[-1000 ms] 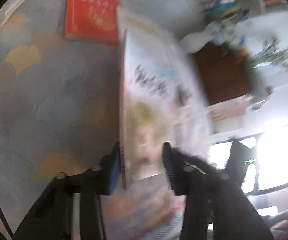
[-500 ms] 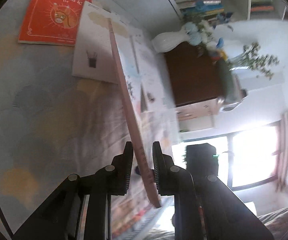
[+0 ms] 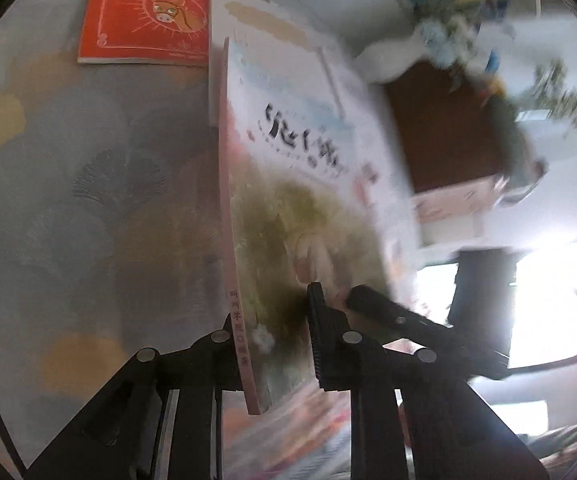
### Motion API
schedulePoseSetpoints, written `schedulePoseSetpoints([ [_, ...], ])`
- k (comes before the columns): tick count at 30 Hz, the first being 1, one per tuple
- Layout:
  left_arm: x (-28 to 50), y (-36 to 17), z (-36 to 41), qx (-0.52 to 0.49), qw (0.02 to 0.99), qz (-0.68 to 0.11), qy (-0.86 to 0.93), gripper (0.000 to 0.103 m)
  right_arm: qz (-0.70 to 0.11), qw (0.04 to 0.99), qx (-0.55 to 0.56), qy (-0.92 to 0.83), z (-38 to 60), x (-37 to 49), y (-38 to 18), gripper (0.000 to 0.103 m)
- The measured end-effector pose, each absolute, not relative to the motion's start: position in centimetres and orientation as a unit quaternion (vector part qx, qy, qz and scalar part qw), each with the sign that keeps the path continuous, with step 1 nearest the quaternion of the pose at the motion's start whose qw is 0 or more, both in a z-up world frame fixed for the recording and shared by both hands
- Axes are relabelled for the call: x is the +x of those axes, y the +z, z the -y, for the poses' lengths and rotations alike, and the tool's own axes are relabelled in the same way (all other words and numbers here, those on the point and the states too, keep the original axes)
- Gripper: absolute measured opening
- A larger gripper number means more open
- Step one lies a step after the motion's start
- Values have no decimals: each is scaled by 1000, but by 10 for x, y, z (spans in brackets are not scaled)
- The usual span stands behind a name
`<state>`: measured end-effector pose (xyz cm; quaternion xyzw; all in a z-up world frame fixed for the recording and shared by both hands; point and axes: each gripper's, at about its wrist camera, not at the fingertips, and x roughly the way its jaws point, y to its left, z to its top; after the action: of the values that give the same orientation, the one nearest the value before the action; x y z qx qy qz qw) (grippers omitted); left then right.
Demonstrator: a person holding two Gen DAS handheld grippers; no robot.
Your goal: Organize books
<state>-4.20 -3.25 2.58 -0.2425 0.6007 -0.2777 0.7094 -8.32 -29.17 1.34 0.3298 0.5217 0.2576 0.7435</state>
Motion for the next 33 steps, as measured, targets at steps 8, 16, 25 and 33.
schedulePoseSetpoints([
  [8, -49, 39, 49, -127, 735, -607, -275, 19, -509, 816, 68, 264, 239, -98, 48, 28],
  [16, -59, 67, 38, -40, 767, -582, -266, 21, -466, 843, -73, 258, 186, -115, 74, 28],
  [25, -62, 105, -47, -82, 800, -537, -255, 21, -430, 854, -93, 277, 135, -113, 108, 28],
  [33, -36, 138, -136, -88, 840, -492, -211, 21, -383, 864, -105, 308, 51, -79, 143, 28],
])
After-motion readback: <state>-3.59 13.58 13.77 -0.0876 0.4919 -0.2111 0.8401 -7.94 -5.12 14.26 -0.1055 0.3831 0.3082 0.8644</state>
